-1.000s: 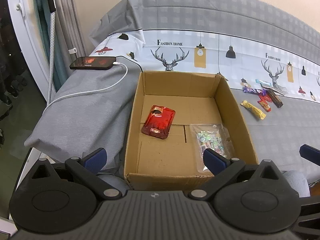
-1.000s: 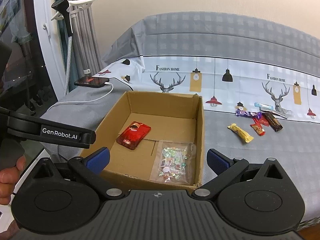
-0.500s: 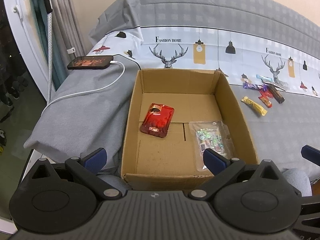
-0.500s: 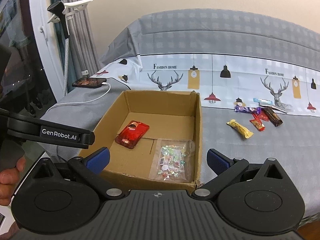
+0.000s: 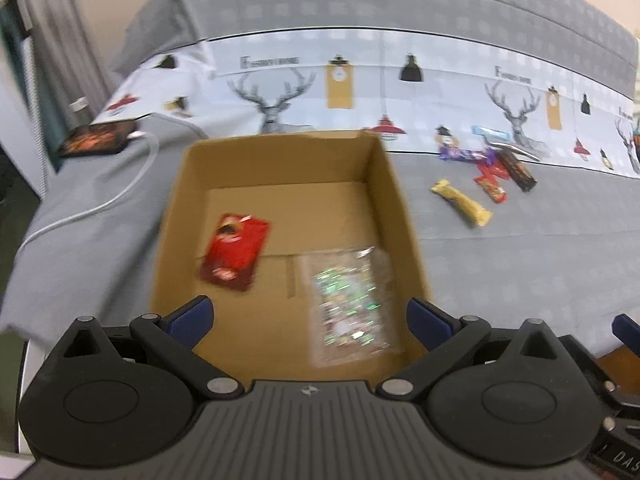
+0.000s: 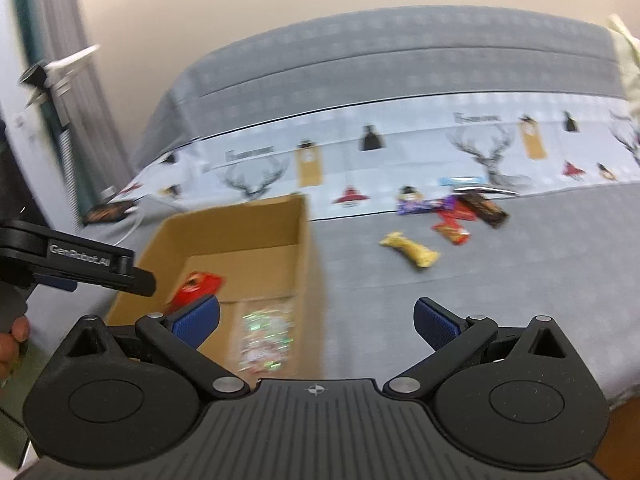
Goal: Organize snacks
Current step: 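Withdraw both open tools from the box, then grasp yellow bar with left tool while right tool grasps dark chocolate bar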
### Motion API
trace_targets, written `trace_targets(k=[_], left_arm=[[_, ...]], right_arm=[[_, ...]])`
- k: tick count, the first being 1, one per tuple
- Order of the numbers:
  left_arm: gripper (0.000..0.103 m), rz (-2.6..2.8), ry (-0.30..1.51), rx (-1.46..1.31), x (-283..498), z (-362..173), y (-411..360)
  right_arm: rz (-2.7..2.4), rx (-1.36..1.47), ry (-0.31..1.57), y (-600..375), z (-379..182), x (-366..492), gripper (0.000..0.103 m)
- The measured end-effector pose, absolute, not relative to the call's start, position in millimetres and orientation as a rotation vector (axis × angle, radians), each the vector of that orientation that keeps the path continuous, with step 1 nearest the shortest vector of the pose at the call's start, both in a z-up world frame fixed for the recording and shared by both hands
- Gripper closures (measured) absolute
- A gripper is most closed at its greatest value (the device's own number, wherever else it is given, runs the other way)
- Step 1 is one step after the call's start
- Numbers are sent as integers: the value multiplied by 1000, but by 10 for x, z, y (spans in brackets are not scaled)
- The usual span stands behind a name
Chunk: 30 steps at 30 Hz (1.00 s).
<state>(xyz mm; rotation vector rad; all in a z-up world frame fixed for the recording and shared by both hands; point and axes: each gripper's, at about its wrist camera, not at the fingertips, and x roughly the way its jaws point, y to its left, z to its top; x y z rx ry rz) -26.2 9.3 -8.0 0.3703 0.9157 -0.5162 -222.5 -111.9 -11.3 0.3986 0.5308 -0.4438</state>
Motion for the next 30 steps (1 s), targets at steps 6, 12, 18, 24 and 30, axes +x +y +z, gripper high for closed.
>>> trace_targets(k=[6, 12, 18, 24, 30], left_arm=[[0, -571, 940, 428, -196, -242, -866], [0, -573, 1078, 364, 143, -657, -1836], [0, -588, 1174, 349, 586, -1378, -2648], [0, -532, 1244, 338, 1024, -1992, -3056], [0, -481, 1336, 365, 1270, -2501, -3235]], right_arm=[[-578, 423, 510, -1894, -229, -2473, 0], [-669, 436, 517, -2793, -417, -2494, 0], [-715, 421, 558, -3771, -805, -2097, 0], [-674, 388, 647, -4619, -1395, -1345, 0], [-626, 320, 712, -5088, -1890, -607, 0]])
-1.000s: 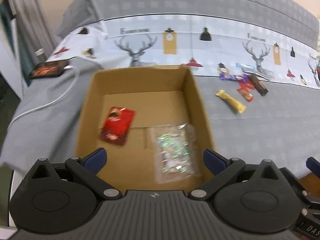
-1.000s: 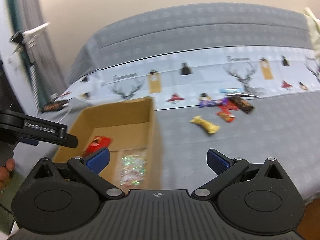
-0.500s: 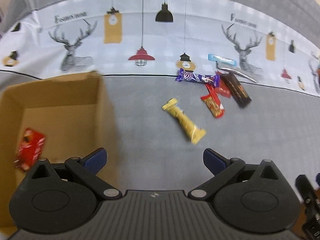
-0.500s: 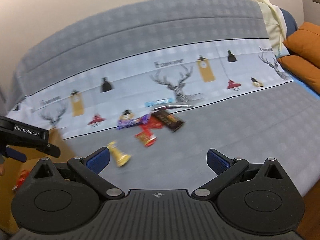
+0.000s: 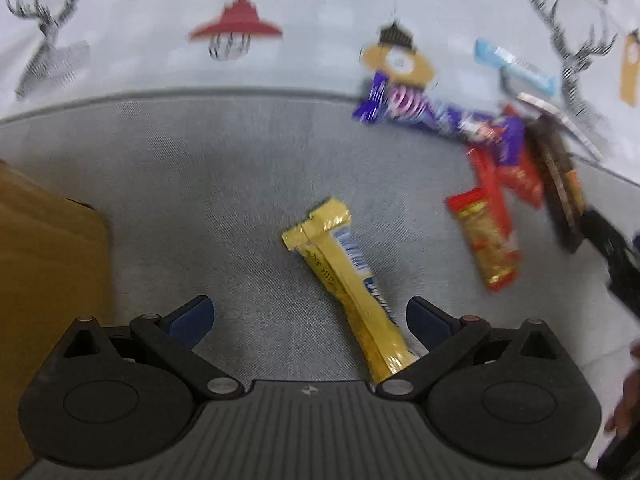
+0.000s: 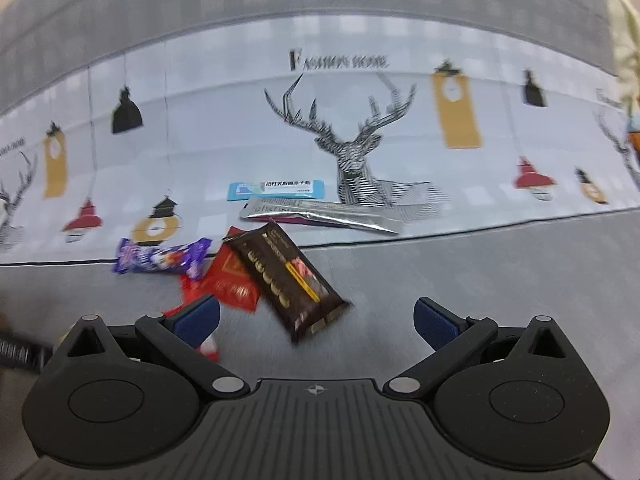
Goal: Organize snacks
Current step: 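Grasp yellow bar with left tool while right tool grasps dark chocolate bar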
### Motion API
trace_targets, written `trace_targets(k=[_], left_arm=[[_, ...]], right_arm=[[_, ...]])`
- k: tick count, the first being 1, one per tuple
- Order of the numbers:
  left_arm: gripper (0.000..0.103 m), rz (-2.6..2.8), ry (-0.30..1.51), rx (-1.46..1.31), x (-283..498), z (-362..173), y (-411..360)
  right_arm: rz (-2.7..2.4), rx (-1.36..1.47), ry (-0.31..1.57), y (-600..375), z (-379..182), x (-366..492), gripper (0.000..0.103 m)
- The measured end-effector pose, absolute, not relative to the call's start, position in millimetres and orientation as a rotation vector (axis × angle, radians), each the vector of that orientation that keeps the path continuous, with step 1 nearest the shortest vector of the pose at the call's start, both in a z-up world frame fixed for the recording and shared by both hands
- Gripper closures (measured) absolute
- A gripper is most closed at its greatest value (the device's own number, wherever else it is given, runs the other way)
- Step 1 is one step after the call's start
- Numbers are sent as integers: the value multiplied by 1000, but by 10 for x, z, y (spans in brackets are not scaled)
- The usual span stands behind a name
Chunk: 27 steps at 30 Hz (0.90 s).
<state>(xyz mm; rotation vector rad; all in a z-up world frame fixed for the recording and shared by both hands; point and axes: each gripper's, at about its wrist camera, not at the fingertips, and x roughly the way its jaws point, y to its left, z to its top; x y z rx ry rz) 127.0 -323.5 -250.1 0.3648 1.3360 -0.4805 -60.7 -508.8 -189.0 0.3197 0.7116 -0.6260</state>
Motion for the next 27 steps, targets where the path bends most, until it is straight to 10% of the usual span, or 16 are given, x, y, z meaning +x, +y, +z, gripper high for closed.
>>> trace_targets(k=[19, 21, 25, 27], left_arm=[[0, -474, 1286, 405, 1236, -2598, -3328], [9, -460, 1287, 404, 1237, -2549, -3314], [85, -487, 1276, 385, 1233, -2384, -3274], [88, -497, 1315, 362, 1223, -2341, -3220]], right_arm=[[-543, 294, 804, -5432, -2432, -10, 0], [-527, 283, 806, -5410, -2416, -3, 8], [-487, 222, 813, -5200, -2339, -89, 61], [-513, 233, 831, -5101, -2334, -174, 61]])
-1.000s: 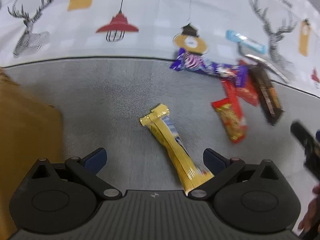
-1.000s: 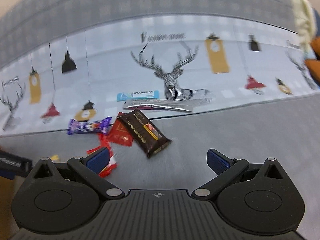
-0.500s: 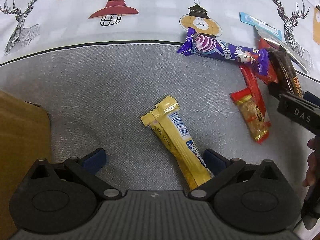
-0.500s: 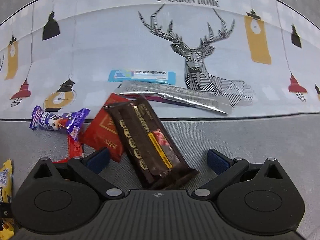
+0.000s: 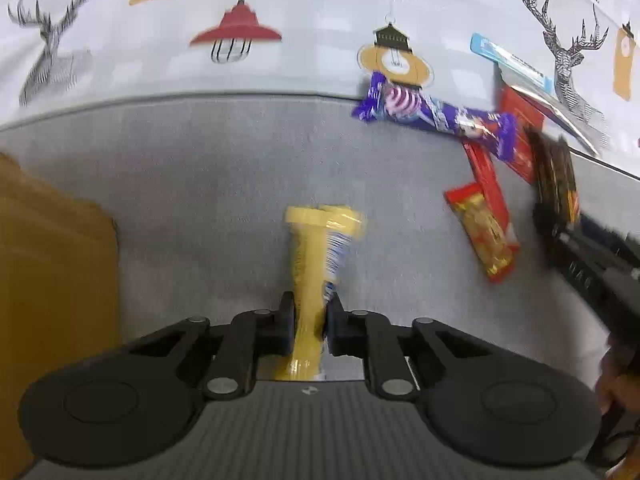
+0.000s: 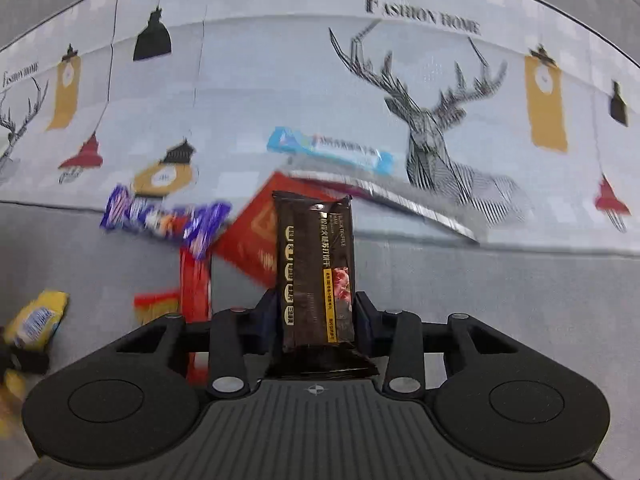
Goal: Organize snacks
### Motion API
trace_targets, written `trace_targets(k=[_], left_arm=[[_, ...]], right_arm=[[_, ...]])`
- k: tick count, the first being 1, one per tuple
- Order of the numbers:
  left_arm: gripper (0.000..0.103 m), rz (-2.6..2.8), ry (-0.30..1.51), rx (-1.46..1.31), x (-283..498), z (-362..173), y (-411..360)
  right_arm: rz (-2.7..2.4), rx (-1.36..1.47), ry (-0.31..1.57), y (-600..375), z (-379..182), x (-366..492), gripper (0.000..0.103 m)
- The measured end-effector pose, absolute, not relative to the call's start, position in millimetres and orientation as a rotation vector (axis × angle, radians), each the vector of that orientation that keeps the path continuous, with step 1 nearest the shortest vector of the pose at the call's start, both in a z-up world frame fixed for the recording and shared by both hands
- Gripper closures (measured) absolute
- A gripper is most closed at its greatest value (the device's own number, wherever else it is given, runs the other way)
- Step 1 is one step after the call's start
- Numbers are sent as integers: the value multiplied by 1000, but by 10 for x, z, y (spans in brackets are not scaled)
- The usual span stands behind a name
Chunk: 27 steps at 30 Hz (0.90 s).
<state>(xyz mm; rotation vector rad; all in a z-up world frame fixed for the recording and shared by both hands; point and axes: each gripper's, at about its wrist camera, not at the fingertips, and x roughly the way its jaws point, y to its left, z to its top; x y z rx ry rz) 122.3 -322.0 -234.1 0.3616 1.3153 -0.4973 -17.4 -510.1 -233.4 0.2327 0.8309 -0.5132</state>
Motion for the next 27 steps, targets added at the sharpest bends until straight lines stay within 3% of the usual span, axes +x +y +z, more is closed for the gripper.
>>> trace_targets(k=[4, 13, 27], left_arm=[[88, -562, 1265, 368, 1039, -2165, -3072], [88, -732, 1118, 282, 460, -1157, -2446], [88, -696, 910, 309, -267, -135, -771]], right_arm=[[-597, 343, 829, -4954, -2253, -435, 62], [-688, 596, 617, -4424, -1557, -1325, 62], [-544, 572, 455, -2546, -452, -2151, 61]])
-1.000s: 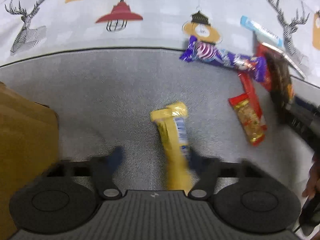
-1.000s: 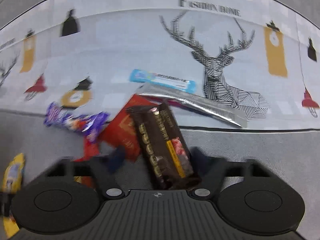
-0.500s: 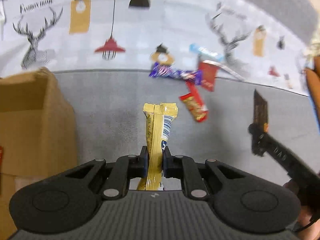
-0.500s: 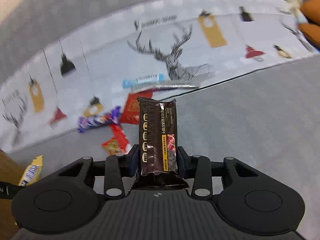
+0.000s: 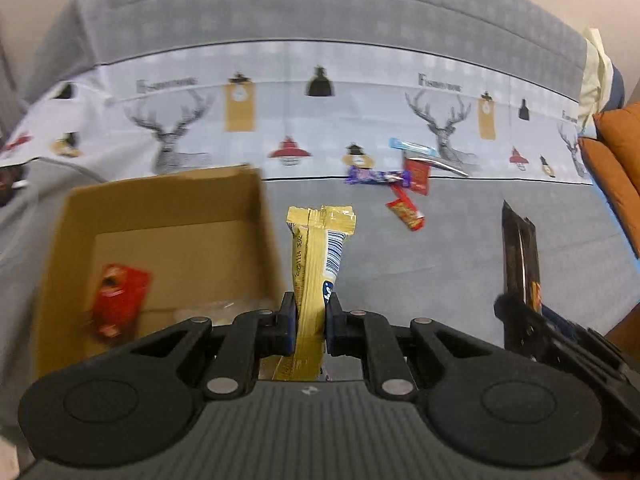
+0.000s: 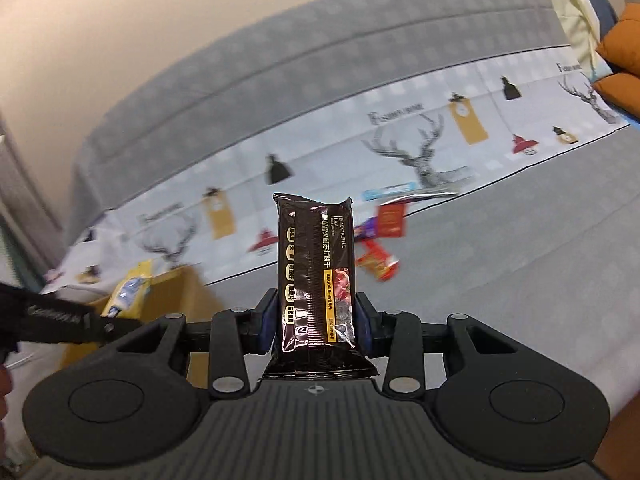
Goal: Organize snacks
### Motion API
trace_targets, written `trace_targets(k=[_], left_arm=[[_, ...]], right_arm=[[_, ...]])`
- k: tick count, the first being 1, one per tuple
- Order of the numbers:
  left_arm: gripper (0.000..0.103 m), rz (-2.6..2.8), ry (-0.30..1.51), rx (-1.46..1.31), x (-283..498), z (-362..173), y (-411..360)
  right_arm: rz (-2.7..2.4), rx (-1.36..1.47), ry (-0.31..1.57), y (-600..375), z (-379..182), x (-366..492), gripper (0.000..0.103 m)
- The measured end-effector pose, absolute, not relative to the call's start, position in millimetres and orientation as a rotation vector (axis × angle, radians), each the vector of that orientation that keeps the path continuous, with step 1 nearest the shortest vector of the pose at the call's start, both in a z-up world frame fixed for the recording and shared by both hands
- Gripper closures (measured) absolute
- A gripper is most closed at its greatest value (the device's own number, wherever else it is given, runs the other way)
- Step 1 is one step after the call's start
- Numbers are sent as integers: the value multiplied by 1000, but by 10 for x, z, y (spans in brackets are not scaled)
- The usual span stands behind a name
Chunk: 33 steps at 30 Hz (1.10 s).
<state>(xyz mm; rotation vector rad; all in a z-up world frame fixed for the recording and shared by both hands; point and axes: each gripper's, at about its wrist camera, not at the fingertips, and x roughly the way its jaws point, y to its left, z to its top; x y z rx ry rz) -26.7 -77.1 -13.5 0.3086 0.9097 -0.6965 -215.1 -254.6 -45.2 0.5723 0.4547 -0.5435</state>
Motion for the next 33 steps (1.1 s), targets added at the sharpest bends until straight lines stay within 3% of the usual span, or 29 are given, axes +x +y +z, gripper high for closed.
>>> trace_targets(k=[17, 33], left_arm=[[88, -520, 818, 230, -607, 119, 1147], [88, -502, 801, 190, -668, 127, 1508]], right_arm=[[-232, 391, 570, -558, 12, -2134, 61], [-164, 257, 573, -109, 202, -2014, 61]])
